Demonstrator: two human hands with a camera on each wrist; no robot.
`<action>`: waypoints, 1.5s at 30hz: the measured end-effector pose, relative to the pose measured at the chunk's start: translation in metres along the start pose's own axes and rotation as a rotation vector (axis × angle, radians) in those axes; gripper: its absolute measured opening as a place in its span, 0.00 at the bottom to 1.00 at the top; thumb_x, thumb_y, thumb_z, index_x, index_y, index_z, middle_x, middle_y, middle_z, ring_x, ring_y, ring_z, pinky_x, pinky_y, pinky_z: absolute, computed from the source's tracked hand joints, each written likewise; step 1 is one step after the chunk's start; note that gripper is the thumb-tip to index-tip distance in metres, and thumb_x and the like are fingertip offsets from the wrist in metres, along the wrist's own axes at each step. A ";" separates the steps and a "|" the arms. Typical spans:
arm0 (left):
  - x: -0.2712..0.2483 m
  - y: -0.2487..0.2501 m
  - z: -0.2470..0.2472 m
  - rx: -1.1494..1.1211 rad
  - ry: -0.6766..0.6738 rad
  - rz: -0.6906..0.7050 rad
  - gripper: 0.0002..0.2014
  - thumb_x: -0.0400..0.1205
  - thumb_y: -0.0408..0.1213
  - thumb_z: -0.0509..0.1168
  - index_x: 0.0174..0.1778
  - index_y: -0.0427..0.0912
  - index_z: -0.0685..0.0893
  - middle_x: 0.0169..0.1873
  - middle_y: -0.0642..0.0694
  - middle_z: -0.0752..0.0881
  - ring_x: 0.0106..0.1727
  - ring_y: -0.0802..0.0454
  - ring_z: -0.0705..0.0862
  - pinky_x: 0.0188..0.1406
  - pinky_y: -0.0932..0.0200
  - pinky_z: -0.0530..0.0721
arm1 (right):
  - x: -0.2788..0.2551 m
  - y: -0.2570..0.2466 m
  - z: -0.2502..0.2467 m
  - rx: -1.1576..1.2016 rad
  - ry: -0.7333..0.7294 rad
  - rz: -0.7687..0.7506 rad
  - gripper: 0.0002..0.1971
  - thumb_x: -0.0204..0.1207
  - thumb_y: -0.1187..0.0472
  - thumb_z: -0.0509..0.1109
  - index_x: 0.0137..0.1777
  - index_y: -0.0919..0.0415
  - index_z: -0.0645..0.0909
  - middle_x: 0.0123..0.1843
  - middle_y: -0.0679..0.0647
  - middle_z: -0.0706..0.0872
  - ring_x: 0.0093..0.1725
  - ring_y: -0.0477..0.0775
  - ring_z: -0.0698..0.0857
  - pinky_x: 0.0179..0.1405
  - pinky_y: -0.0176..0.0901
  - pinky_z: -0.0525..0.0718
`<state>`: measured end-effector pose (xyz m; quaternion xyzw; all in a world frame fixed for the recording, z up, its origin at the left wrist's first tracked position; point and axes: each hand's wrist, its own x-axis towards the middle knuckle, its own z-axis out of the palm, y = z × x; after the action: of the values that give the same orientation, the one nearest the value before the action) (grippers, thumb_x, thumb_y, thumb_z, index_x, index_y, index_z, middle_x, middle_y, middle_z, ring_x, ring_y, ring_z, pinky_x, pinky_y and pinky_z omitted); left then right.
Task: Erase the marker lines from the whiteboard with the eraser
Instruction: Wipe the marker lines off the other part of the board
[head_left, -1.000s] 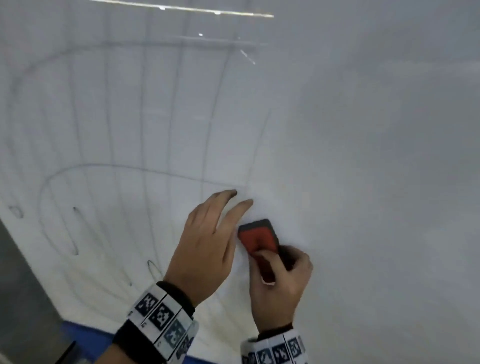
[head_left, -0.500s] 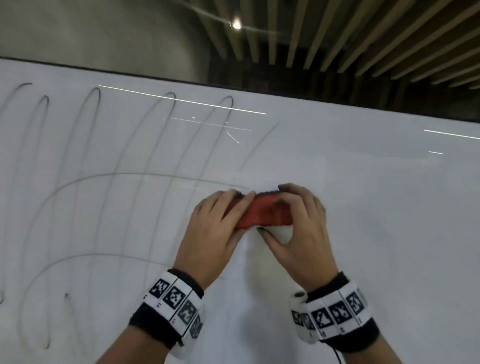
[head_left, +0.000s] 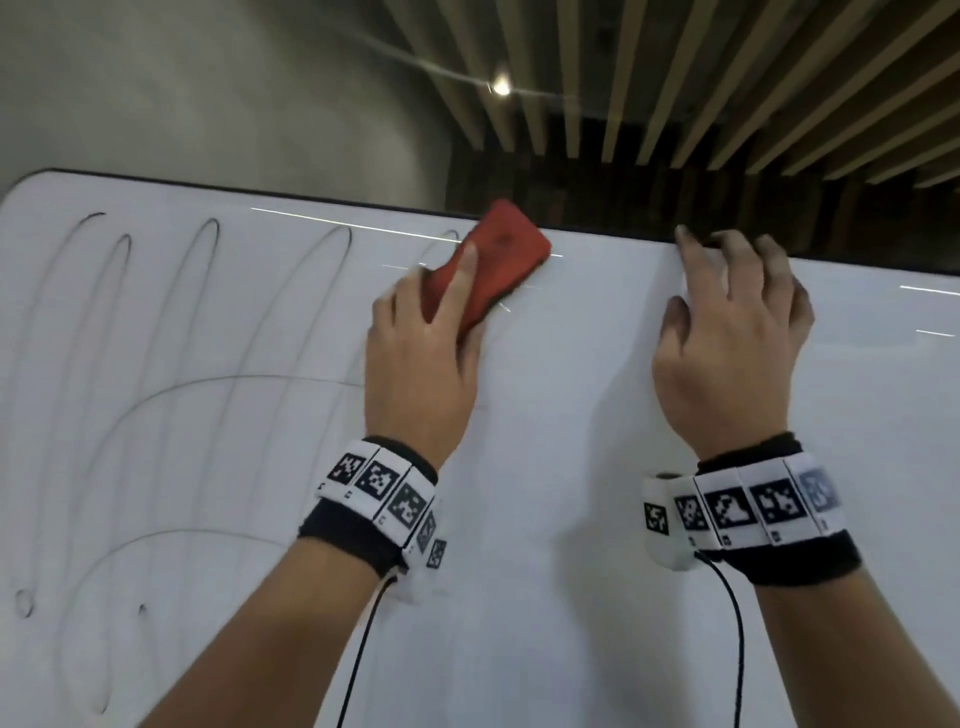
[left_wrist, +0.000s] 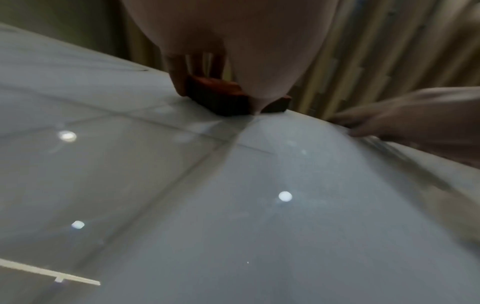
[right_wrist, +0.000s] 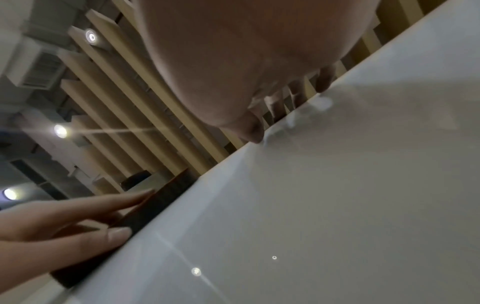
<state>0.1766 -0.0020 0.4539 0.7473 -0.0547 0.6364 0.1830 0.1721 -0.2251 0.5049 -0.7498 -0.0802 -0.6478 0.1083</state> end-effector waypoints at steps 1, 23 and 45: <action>-0.004 0.001 0.001 -0.008 0.029 -0.054 0.28 0.89 0.45 0.61 0.87 0.52 0.64 0.72 0.35 0.74 0.67 0.35 0.74 0.69 0.40 0.79 | 0.000 0.000 0.000 -0.005 0.003 -0.002 0.28 0.83 0.59 0.60 0.84 0.52 0.68 0.81 0.58 0.72 0.85 0.64 0.64 0.82 0.63 0.59; 0.012 -0.051 -0.024 0.083 0.024 -0.155 0.31 0.85 0.43 0.65 0.86 0.50 0.66 0.62 0.33 0.78 0.55 0.33 0.79 0.61 0.41 0.78 | -0.002 -0.009 -0.004 0.092 -0.057 0.049 0.32 0.80 0.54 0.66 0.85 0.56 0.66 0.84 0.62 0.67 0.88 0.69 0.57 0.87 0.67 0.54; -0.113 -0.027 -0.011 0.113 -0.214 0.322 0.27 0.86 0.47 0.66 0.83 0.51 0.72 0.60 0.37 0.82 0.47 0.39 0.77 0.46 0.41 0.83 | -0.005 -0.005 -0.003 0.022 -0.128 -0.014 0.39 0.81 0.41 0.64 0.88 0.55 0.58 0.87 0.63 0.61 0.89 0.70 0.52 0.88 0.68 0.49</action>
<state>0.1543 0.0100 0.3396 0.8013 -0.1569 0.5766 0.0299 0.1666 -0.2206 0.5007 -0.7880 -0.0992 -0.5983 0.1064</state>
